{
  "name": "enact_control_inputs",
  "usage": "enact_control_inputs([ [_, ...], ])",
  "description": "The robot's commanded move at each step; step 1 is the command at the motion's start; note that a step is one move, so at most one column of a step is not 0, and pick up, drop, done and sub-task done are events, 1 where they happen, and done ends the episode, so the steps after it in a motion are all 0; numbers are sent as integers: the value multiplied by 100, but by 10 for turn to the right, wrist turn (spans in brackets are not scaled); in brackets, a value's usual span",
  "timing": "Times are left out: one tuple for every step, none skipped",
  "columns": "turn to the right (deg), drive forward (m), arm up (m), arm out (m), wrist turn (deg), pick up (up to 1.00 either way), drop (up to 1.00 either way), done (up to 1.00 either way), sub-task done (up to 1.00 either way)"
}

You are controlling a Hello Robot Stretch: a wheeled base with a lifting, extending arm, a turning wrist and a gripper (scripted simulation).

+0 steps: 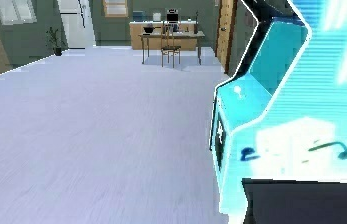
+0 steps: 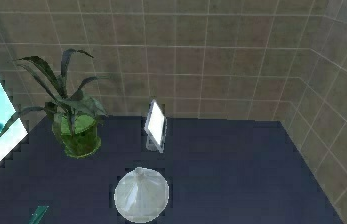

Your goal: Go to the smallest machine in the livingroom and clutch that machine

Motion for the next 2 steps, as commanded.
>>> enact_control_inputs([
  [0,0,50,0,0,0,0,0,0],
  [0,0,36,0,0,0,0,0,0],
])
